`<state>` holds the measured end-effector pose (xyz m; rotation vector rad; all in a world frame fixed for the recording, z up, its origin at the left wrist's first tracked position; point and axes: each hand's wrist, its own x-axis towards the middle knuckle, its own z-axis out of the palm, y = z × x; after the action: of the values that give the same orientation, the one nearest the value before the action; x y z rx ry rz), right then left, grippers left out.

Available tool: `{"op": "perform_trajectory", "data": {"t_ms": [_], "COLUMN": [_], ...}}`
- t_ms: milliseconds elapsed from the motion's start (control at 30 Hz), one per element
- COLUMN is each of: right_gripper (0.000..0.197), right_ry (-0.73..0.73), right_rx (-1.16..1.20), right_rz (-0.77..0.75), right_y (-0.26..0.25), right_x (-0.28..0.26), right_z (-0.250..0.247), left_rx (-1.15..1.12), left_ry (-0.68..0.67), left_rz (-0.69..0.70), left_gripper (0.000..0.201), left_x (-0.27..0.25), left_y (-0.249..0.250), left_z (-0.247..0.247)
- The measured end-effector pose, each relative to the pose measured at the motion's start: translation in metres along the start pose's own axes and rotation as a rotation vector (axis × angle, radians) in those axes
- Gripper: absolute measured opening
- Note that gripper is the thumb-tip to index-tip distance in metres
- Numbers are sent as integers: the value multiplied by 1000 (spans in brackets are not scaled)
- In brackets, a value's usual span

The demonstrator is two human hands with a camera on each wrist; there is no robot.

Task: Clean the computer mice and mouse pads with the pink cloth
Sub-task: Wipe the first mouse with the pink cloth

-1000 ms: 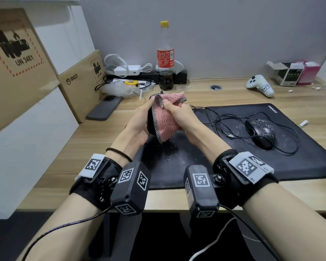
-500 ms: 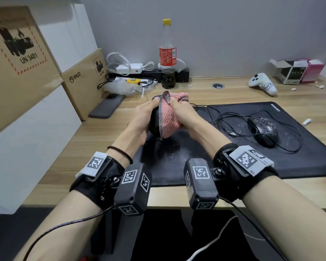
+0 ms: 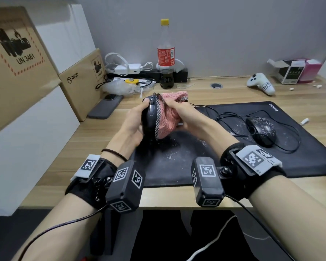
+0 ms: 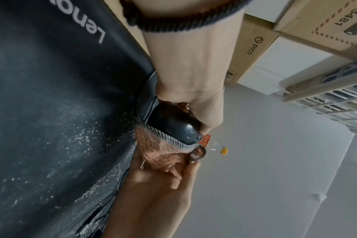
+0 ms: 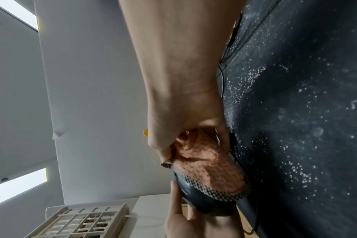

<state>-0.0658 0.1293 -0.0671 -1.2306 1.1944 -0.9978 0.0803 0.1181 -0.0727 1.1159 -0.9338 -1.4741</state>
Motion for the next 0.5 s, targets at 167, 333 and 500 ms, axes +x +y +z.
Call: {"op": "perform_trajectory", "data": {"t_ms": [167,333,500], "right_gripper": [22,15,19], "right_ry": [117,321,195], "right_rx": [-26,-12,-191], "right_rz": [-62,-138,-292], "right_y": [0,-5,-6], "right_x": [2,15,14], "right_z": [4,-5,5], "left_rx": [71,30,-6], "left_ry": [-112,-172,-61], "left_rz": [4,29,47], "left_gripper": [21,22,19], "left_x": [-7,-10,-10], "left_y": [2,8,12], "left_z": [3,2,7]}}
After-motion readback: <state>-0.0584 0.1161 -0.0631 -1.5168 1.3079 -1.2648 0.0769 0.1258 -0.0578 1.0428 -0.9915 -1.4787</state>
